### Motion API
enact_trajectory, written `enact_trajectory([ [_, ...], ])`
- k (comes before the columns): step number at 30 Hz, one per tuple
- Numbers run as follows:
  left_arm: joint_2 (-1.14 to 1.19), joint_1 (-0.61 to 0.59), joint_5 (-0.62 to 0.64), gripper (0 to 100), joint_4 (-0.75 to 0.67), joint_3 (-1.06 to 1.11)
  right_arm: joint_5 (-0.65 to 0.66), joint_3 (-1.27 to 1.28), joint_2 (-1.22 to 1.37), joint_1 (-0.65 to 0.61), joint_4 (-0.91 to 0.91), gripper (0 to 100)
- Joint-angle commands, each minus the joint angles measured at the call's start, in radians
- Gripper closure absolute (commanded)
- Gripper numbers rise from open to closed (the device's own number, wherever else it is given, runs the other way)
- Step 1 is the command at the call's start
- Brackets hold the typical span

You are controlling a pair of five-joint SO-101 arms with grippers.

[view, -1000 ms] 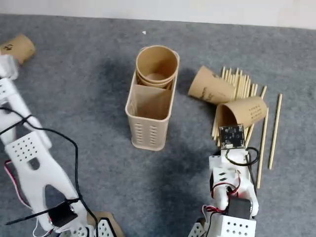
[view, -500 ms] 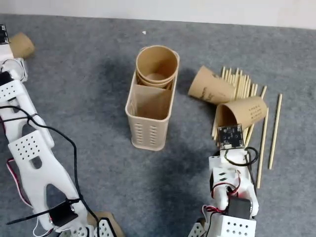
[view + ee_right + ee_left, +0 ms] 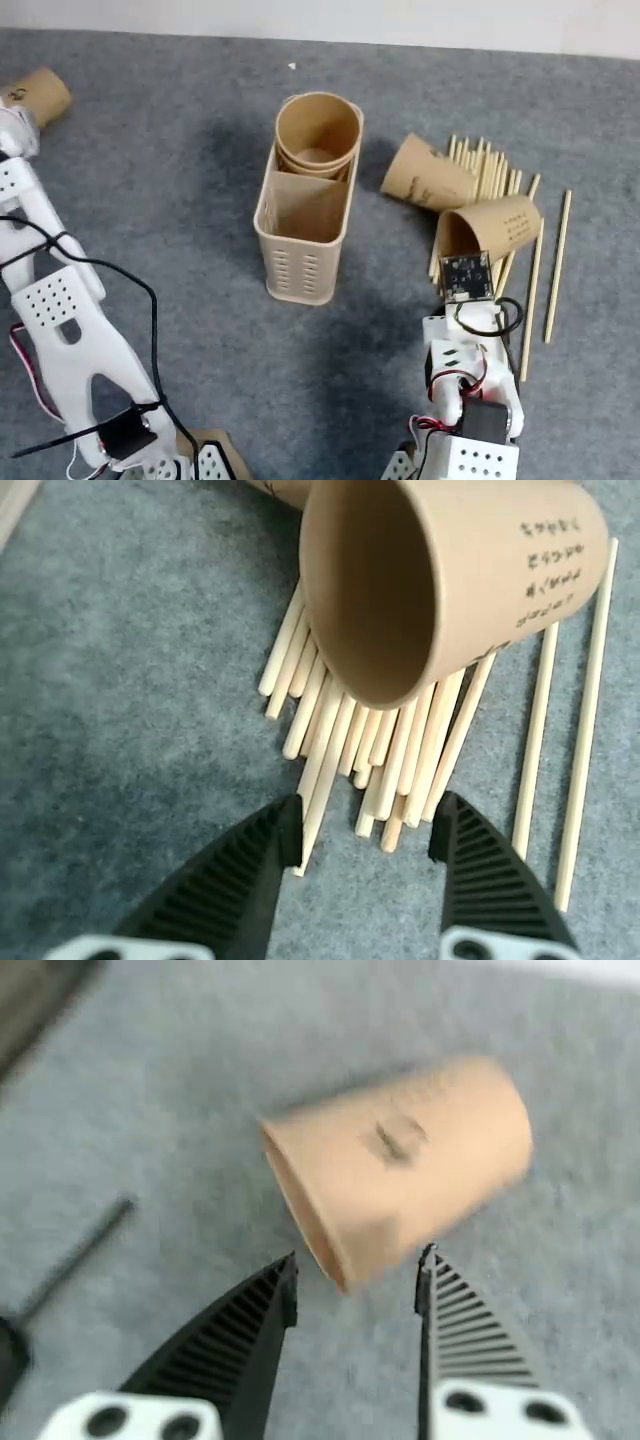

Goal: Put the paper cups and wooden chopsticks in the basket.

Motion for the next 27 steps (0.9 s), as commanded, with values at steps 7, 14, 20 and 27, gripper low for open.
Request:
enact_trajectory([
  [7,-0.015,0.016,-0.16,83,-0.729,0.211,0.014,0.12,-0.01,-0.01,-0.01,77.9],
  [14,0.054,0.041,-0.382,91,-0.852,0.426,0.014,0.12,-0.01,-0.01,-0.008,77.9],
  [20,0.048,0.015,-0.391,91,-0.404,0.414,0.014,0.12,-0.01,-0.01,-0.01,77.9],
  [27,-0.101,0.025,-0.397,91,0.641,0.159,0.014,0.12,-0.01,-0.01,-0.01,77.9],
])
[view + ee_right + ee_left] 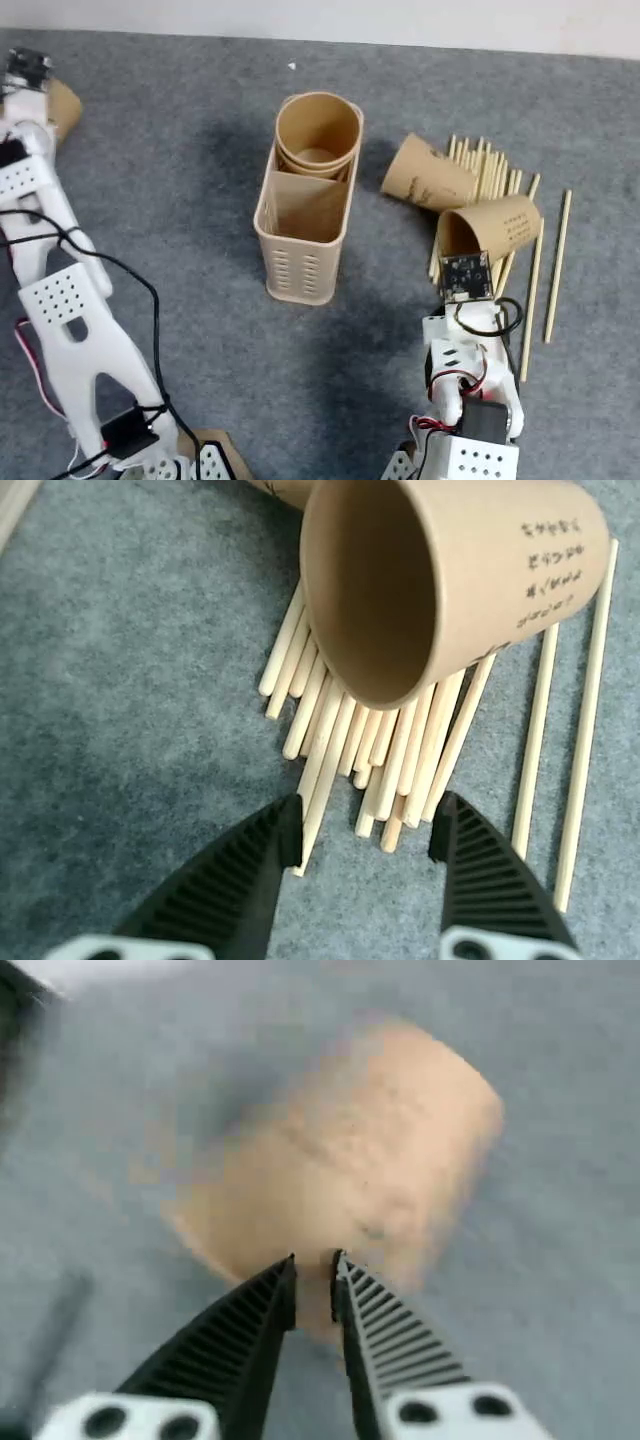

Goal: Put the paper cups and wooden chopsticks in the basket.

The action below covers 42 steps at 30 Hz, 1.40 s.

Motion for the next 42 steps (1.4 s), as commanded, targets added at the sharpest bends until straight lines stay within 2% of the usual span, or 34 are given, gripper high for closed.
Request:
enact_trajectory([
  [1,-0.09,0.002,-0.003,91,0.628,-0.16,0.012,0.12,-0.01,-0.01,-0.012,77.9],
  [4,-0.182,-0.051,0.025,91,0.595,-0.237,0.012,0.12,-0.01,-0.01,-0.012,77.9],
  [8,-0.315,-0.09,0.14,91,0.585,-0.348,0.012,0.12,-0.01,-0.012,-0.015,77.9],
  [10,-0.354,-0.099,0.215,91,0.511,-0.346,0.012,0.12,-0.01,-0.012,-0.015,77.9],
  [14,-0.311,-0.093,0.299,91,0.176,-0.285,0.012,0.12,-0.01,-0.012,-0.015,77.9],
  [21,-0.07,-0.015,0.302,91,-0.516,-0.07,0.012,0.12,-0.01,-0.012,-0.012,77.9],
  [23,-0.012,-0.002,0.301,91,-0.634,-0.035,0.012,0.12,-0.01,-0.012,-0.012,77.9],
  [26,0.061,0.01,0.299,91,-0.71,-0.025,0.014,0.122,-0.01,-0.012,-0.01,77.9],
  [28,0.088,0.012,0.256,91,-0.709,-0.025,0.014,0.122,-0.01,-0.012,-0.01,77.9],
  [30,0.099,0.004,0.209,91,-0.632,-0.027,0.014,0.122,-0.01,-0.012,-0.01,77.9],
  [33,0.062,-0.015,0.155,91,-0.302,-0.051,0.014,0.122,-0.01,-0.012,-0.01,77.9],
  [37,-0.044,-0.019,0.094,91,0.299,-0.196,0.014,0.122,-0.01,-0.022,-0.01,77.9],
  [39,-0.101,-0.016,0.057,91,0.555,-0.321,0.014,0.122,-0.01,-0.03,-0.01,77.9],
  [40,-0.134,-0.019,0.052,91,0.631,-0.358,0.014,0.122,-0.01,-0.03,-0.01,77.9],
  [42,-0.217,-0.056,0.054,91,0.592,-0.338,0.014,0.122,-0.01,-0.028,-0.01,77.9],
])
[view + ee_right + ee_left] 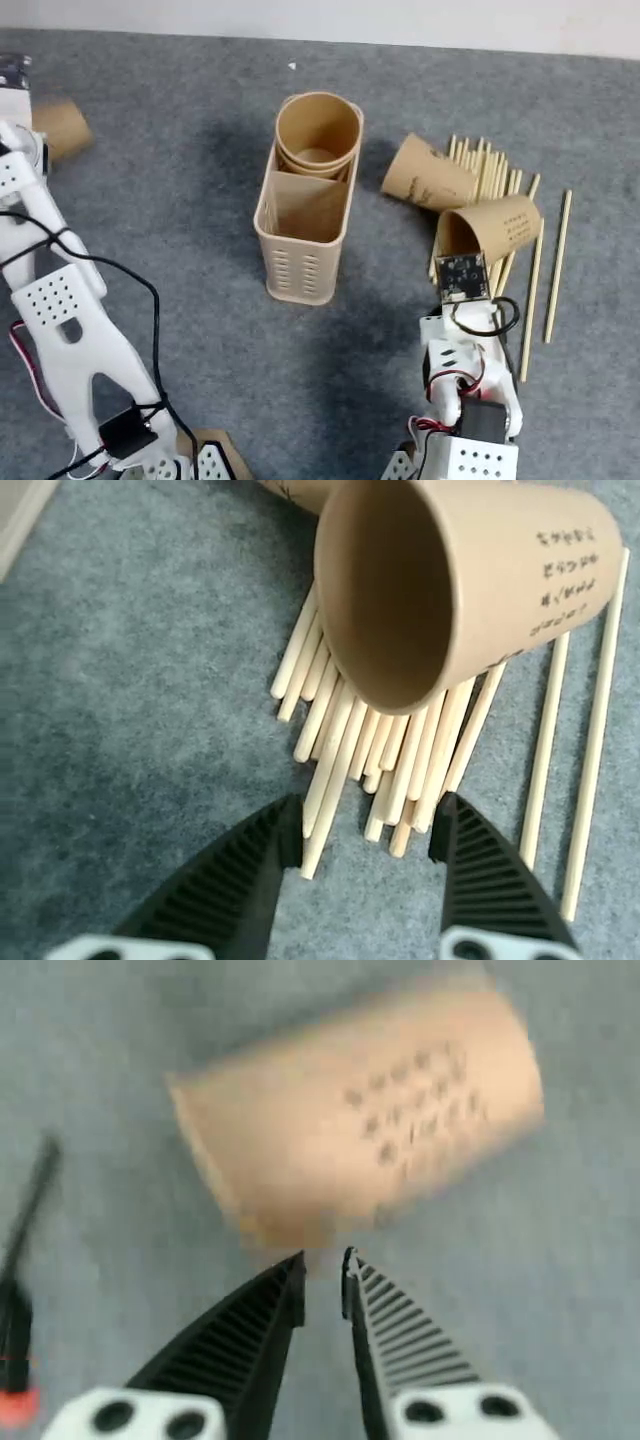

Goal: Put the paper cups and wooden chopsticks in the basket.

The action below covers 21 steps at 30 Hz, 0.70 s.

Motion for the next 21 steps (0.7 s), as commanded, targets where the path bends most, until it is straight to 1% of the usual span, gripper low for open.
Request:
enact_trajectory([
  [1,-0.203,-0.056,-0.014,91,0.144,-0.053,0.014,0.122,-0.01,-0.007,-0.01,77.9],
  [3,-0.274,-0.085,-0.012,91,0.144,-0.038,0.014,0.122,-0.01,-0.007,-0.01,77.9],
  [4,-0.302,-0.107,0.008,91,0.143,-0.035,0.014,0.122,-0.01,-0.008,-0.01,77.9],
  [7,-0.354,-0.16,0.117,90,0.133,-0.035,0.014,0.122,-0.01,-0.01,-0.01,77.9],
  [10,-0.346,-0.173,0.169,86,0.13,-0.022,0.014,0.122,-0.01,-0.01,-0.01,77.9],
  [12,-0.311,-0.142,0.212,80,0.14,0.018,0.014,0.122,-0.01,-0.01,-0.01,77.9],
  [14,-0.285,-0.099,0.264,76,0.143,0.104,0.014,0.122,-0.01,-0.012,-0.01,77.9],
  [18,-0.32,-0.025,0.285,77,0.143,0.337,0.014,0.122,-0.01,-0.012,-0.01,77.9],
  [21,-0.375,0.004,0.285,77,0.141,0.503,0.014,0.122,-0.01,-0.012,-0.01,77.9],
])
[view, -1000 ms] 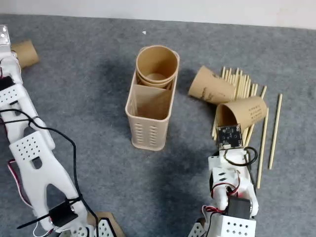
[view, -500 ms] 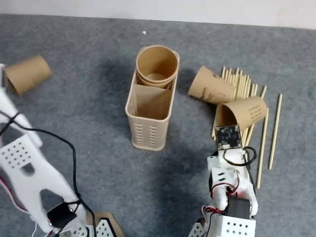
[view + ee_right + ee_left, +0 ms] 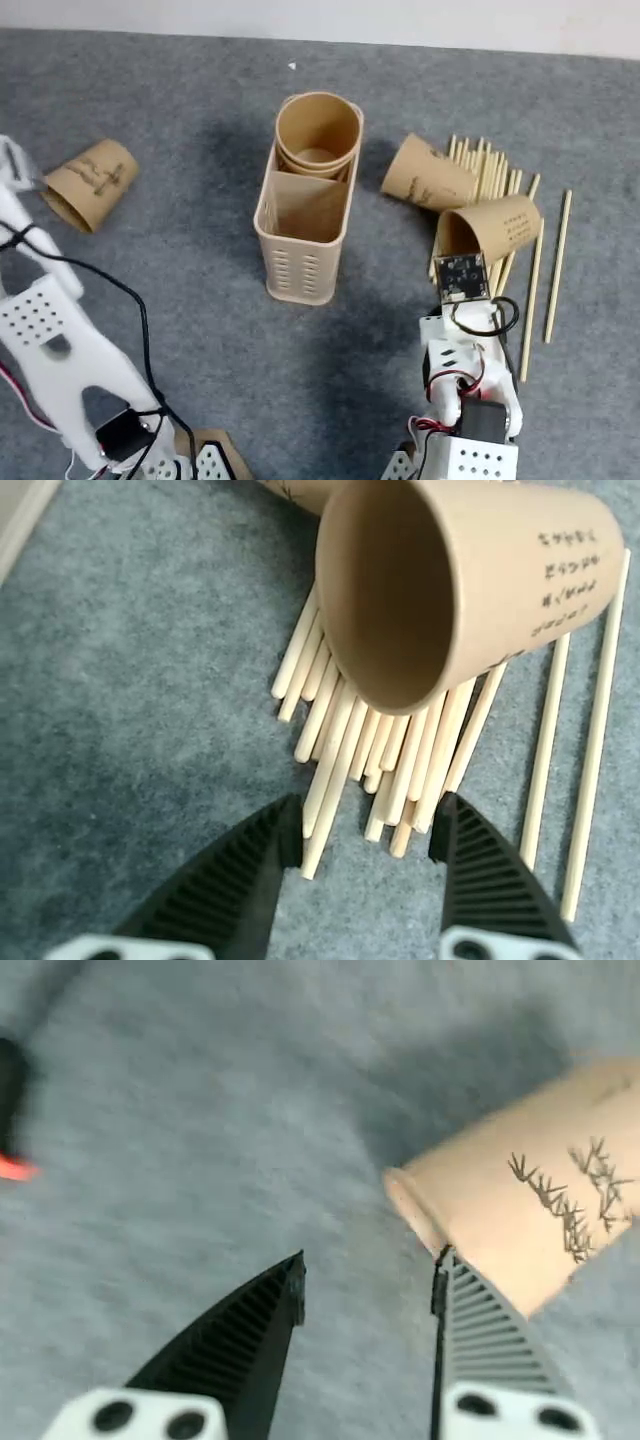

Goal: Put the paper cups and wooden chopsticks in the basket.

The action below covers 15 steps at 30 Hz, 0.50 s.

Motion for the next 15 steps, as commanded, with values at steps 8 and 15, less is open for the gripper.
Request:
enact_trajectory([
  [8,-0.134,0.096,0.087,76,-0.058,0.28,0.014,0.122,-0.01,-0.01,-0.01,77.9],
  [15,-0.131,0.179,0.114,76,-0.126,0.203,0.014,0.122,-0.01,-0.01,-0.01,77.9],
])
